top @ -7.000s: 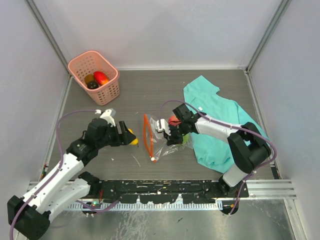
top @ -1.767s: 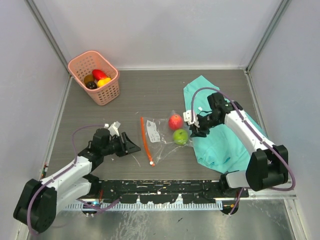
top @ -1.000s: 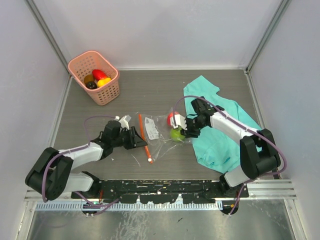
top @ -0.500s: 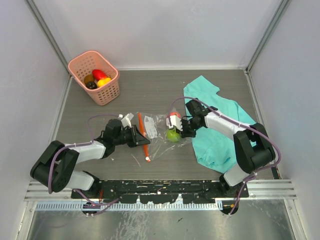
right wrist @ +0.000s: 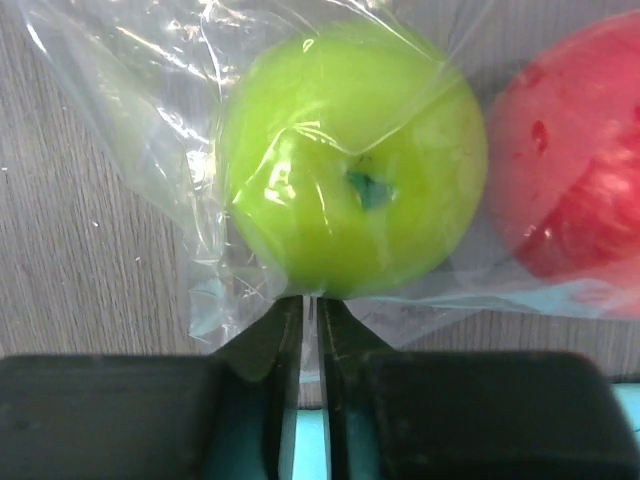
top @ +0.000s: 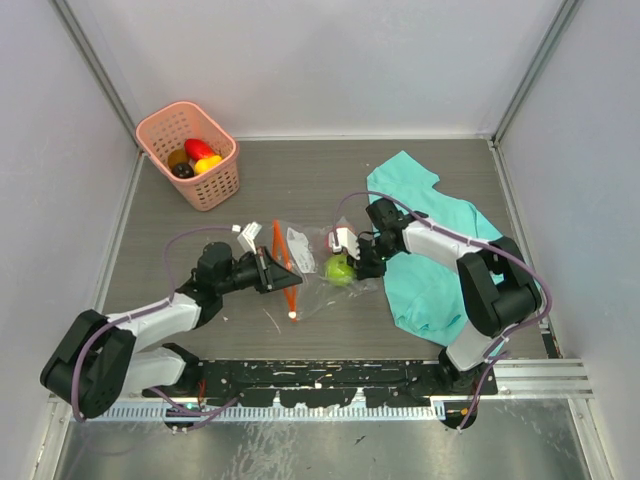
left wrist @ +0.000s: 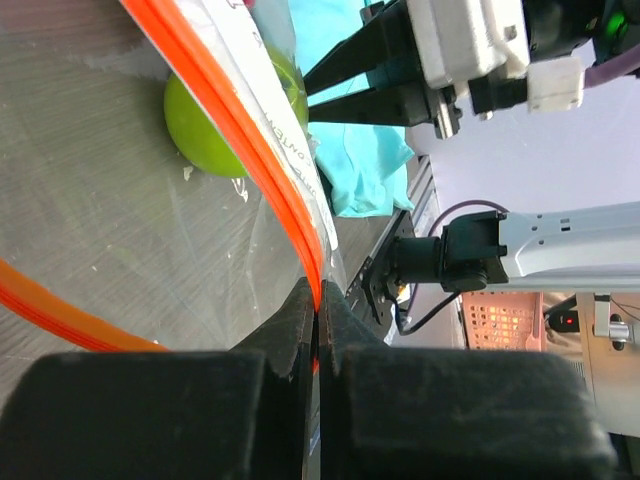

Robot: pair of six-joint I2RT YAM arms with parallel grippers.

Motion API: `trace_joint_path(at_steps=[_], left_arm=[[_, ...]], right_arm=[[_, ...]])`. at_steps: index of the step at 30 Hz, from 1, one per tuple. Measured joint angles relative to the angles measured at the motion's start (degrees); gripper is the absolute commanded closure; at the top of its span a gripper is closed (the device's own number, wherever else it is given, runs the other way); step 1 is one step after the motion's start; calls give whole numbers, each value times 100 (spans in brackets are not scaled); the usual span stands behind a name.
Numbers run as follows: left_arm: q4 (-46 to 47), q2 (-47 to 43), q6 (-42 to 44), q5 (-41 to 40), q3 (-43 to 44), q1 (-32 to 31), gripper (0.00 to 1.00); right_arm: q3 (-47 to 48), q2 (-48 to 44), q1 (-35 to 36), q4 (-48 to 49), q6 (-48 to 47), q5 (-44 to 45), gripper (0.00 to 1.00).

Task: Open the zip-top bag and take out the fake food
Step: Pick up the fake fruit from the zipper food storage bag.

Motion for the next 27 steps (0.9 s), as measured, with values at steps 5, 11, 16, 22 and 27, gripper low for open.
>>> trace_joint_path(at_steps=[5, 11, 16, 22, 27], left_arm=[[-109, -260, -7, 9, -203, 0, 100], [-599, -841, 7, 0, -297, -22, 100], [-981, -1228, 50, -13, -297, -26, 100], [-1327, -1412, 129, -66, -297, -35, 100], [-1425, -1384, 170, -70, -297, -52, 100]], right_arm=[[76, -203, -181, -310, -317, -212, 56], [-118, -1314, -485, -463, -922, -647, 33], [-422, -1707, -382, -260, -1311, -1108, 28], [-345, -1331, -304, -343, -1963, -1355, 29], [114, -835, -85, -511, -2406, -1316, 34]])
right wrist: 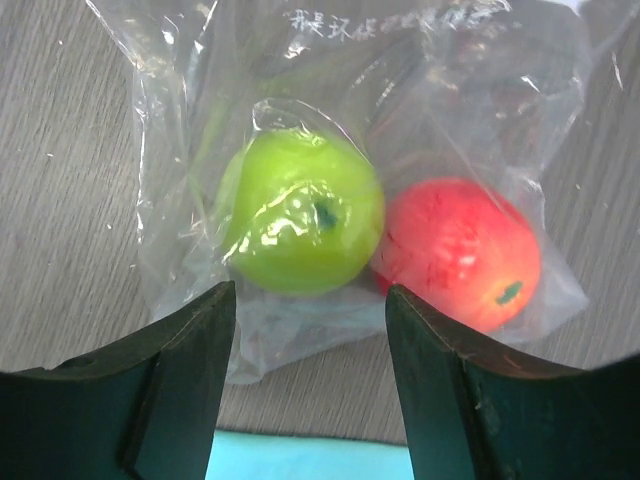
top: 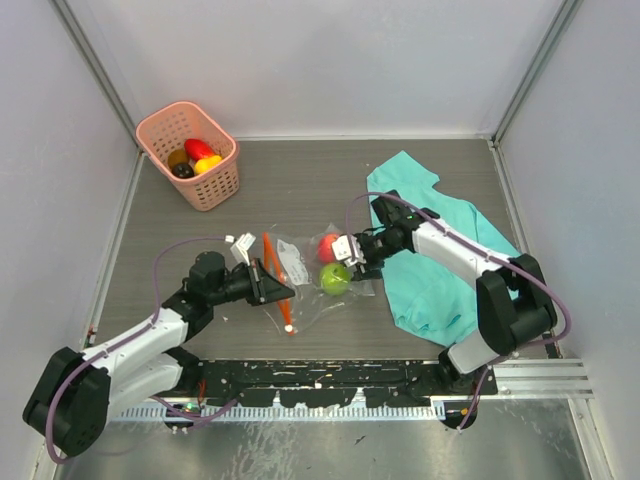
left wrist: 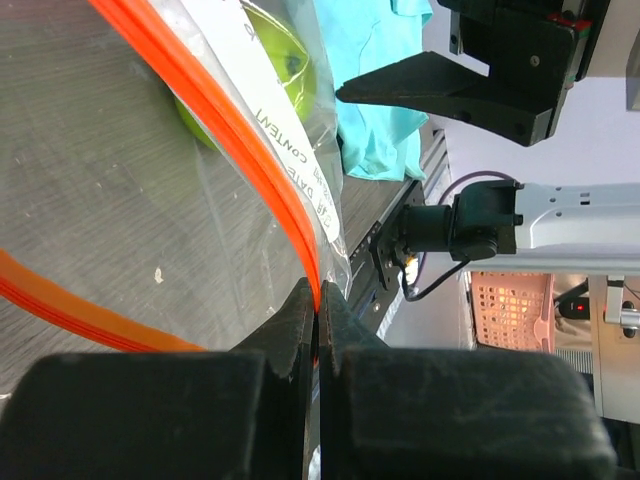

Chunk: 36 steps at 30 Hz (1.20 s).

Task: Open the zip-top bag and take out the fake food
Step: Pick up the fake fruit from the zipper food storage bag.

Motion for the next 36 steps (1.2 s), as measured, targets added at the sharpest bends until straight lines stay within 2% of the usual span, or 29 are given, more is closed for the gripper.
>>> trace_joint_path(at_steps=[4, 11, 14, 17, 18, 26, 31, 36], left_arm=[[-50, 50, 15, 2, 0, -31, 100], [-37, 232, 101, 15, 0, -81, 100], [11, 413, 142, 17, 0, -92, 100], [127, 669, 160, 17, 0, -114, 100], [166, 748, 162, 22, 0, -118, 100], [396, 1167, 173, 39, 37, -151, 100], [457, 1272, 197, 61, 79, -155, 100], [479, 1259, 247, 70, 131, -162, 100]], right_arm=[[61, 251, 339, 116, -125, 326, 36], [-28, 485, 669, 361, -83, 820, 56], [-57, 669, 702, 420, -7, 940, 69], [-66, 852, 745, 424, 114, 1038, 95], [-66, 894, 761, 424, 155, 1064, 98], [-63, 1010, 992, 457, 428, 1158, 97], [-63, 970, 1049, 439, 485, 1121, 75], [-63, 623, 892, 343, 476, 1034, 61]])
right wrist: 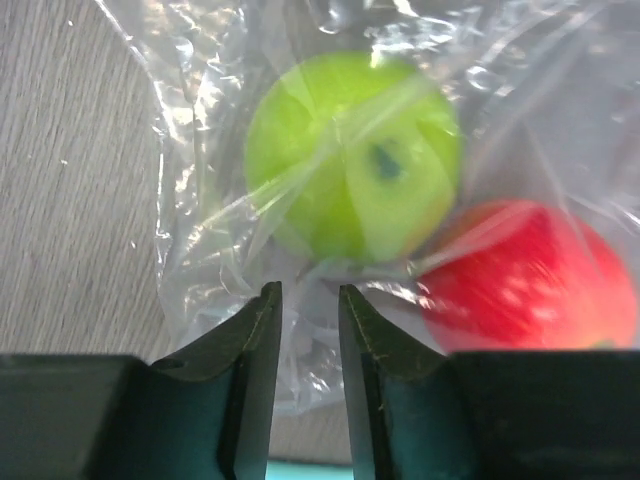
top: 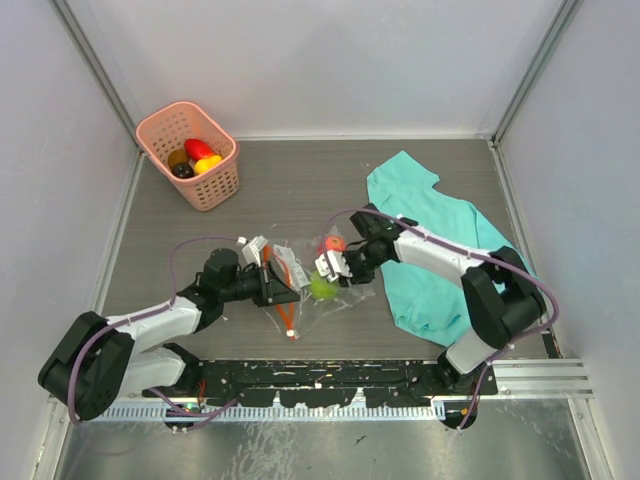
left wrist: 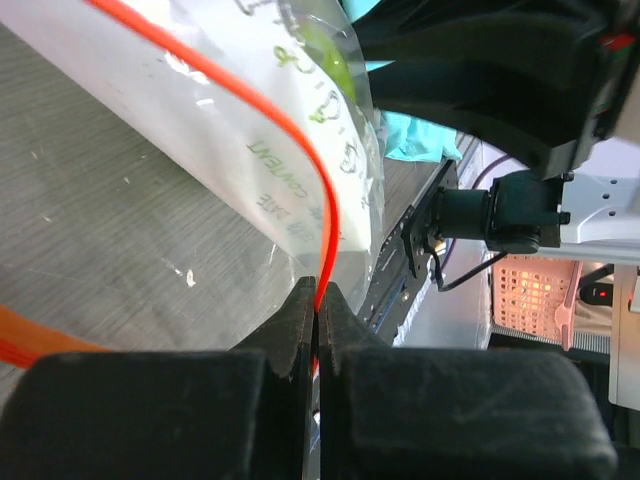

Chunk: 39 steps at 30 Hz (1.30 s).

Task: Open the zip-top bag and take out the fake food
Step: Pick up the fake fruit from the zipper food storage bag.

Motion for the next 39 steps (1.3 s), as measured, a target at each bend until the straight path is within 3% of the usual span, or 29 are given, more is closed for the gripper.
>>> trace_joint_path(at_steps=[5, 10, 15, 23, 28, 35, 37, 39], left_arm=[[-2, -205, 17, 11, 0, -11, 100], [-7, -254, 15, 13, 37, -131, 100], [2, -160, 17, 7, 170, -341, 100], [90, 142, 15, -22, 256, -608, 100], [136, 269, 13, -42, 278, -629, 100], [219, 476, 9, -44, 289, -632, 100], [225, 492, 7, -55, 289, -632, 100], [240, 485, 0, -68, 289, -632, 98]], right_arm=[[-17, -686, -402, -122, -90, -238, 39], [-83, -1023, -461, -103, -181, -468, 29], [-157, -933, -214, 61, -107, -455, 27], [-234, -450, -33, 382, 28, -175, 32], [-289, -264, -4, 428, 26, -87, 40], [-282, -33, 170, 470, 37, -68, 88], [-251, 116, 197, 448, 57, -68, 97], [-214, 245, 203, 439, 81, -63, 99]])
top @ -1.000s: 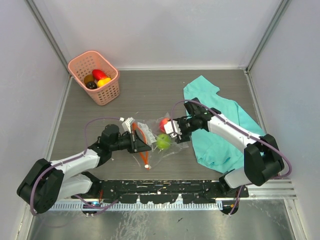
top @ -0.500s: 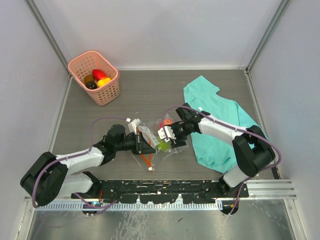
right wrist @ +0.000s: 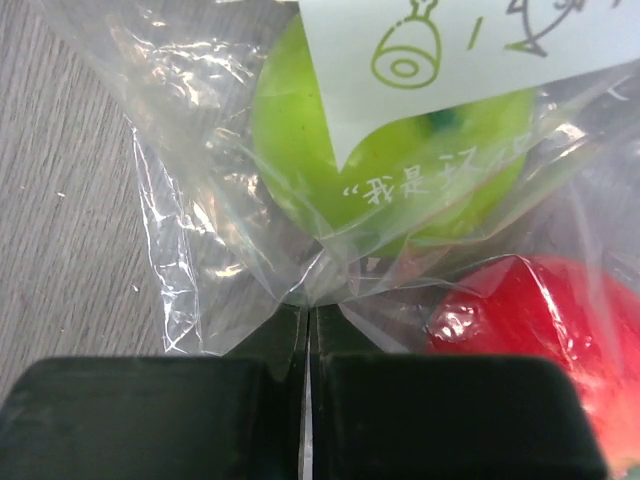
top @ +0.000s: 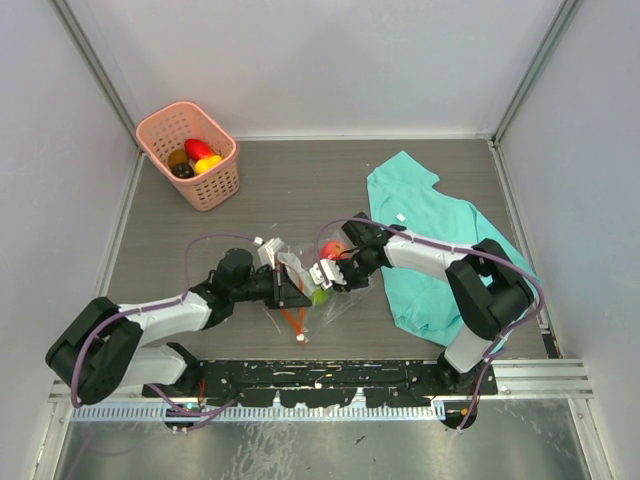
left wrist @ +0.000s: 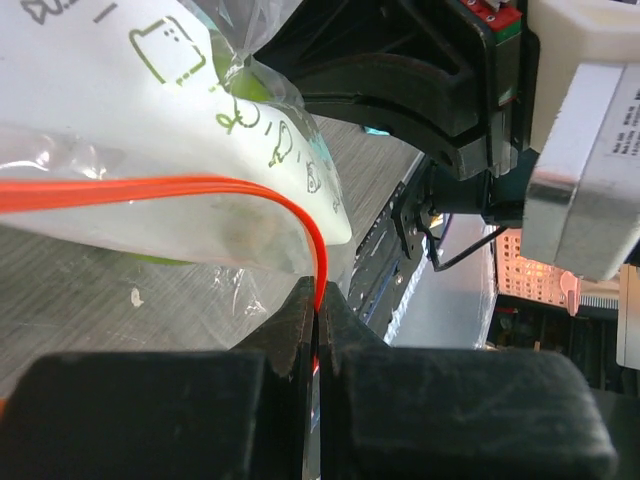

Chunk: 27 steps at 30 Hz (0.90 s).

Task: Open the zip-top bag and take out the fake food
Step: Pick up the fake fruit from the zipper food storage bag.

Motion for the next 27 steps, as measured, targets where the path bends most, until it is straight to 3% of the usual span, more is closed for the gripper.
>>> trace_joint_path(at_steps=[8, 11, 13, 20, 27], left_arm=[[-435, -828, 90, -356, 0, 0, 51], [-1010, -1497, 278, -619, 4, -2, 41], [-1543, -1967, 470, -835, 28, -2, 41], [-3014, -2944, 1115, -1659, 157, 0, 56], [-2758, -2951, 1622, -1860, -138, -2, 62]], right_arm=[[116, 26, -94, -197, -28, 24, 99], [120, 24, -258, -315, -83, 13, 99], [122, 24, -363, -396, -114, 0, 99], [142, 22, -492, -568, -208, -22, 99], [203, 22, -492, -664, -216, -24, 99]])
